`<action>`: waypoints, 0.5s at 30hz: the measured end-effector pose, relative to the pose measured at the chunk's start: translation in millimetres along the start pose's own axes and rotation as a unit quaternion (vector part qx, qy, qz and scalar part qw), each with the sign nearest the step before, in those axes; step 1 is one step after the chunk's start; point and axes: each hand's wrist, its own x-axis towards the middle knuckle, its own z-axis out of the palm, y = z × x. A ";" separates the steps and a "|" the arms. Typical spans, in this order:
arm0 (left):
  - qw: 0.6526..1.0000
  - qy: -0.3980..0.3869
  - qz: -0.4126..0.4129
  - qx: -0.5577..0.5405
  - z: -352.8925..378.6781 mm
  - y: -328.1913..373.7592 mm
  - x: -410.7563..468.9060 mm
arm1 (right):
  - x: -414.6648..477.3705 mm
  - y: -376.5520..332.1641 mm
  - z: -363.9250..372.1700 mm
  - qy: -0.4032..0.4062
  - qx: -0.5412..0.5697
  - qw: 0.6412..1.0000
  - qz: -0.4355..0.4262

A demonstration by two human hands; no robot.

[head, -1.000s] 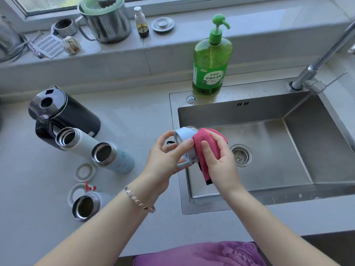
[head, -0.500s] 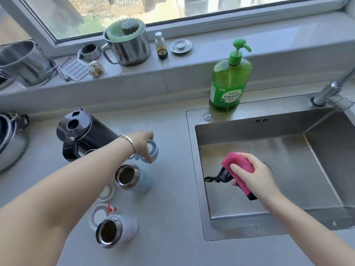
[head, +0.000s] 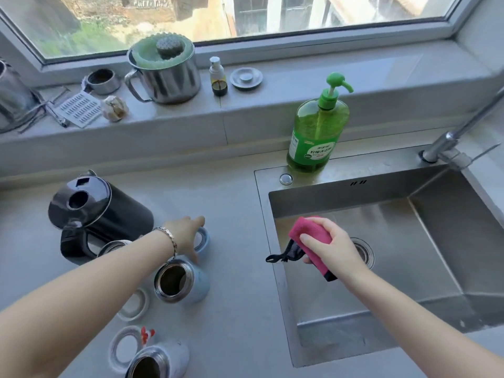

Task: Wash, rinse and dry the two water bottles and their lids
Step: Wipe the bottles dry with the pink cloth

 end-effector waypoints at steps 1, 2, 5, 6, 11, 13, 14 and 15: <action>1.000 -0.009 -0.003 -0.020 -4.0 1.2 -1.6 | 0.9 -3.1 -1.7 -0.001 0.005 1.000 0.006; 0.999 -0.011 -0.003 -0.038 -10.5 4.8 -4.4 | 2.6 -5.7 -4.9 0.003 -0.008 1.000 0.011; 0.997 0.064 0.033 -0.029 -41.6 32.1 -15.1 | 13.7 -13.0 -24.1 0.028 -0.127 0.991 -0.007; 0.994 0.101 0.050 -0.006 -54.7 45.7 -18.3 | 19.6 -16.0 -33.2 0.040 -0.150 0.988 -0.011; 0.977 0.193 0.063 -0.068 -127.3 106.0 -7.5 | 66.1 -44.6 -98.9 0.059 -0.194 0.979 -0.015; 0.968 0.212 0.033 -0.132 -155.6 117.5 6.4 | 94.3 -68.9 -129.0 0.074 -0.202 0.976 -0.027; 0.965 0.216 0.019 -0.149 -167.8 120.6 13.2 | 108.4 -84.4 -142.3 0.087 -0.191 0.977 -0.034; 0.964 0.216 0.007 -0.155 -179.3 122.8 20.2 | 123.2 -100.5 -154.3 0.104 -0.185 0.976 -0.049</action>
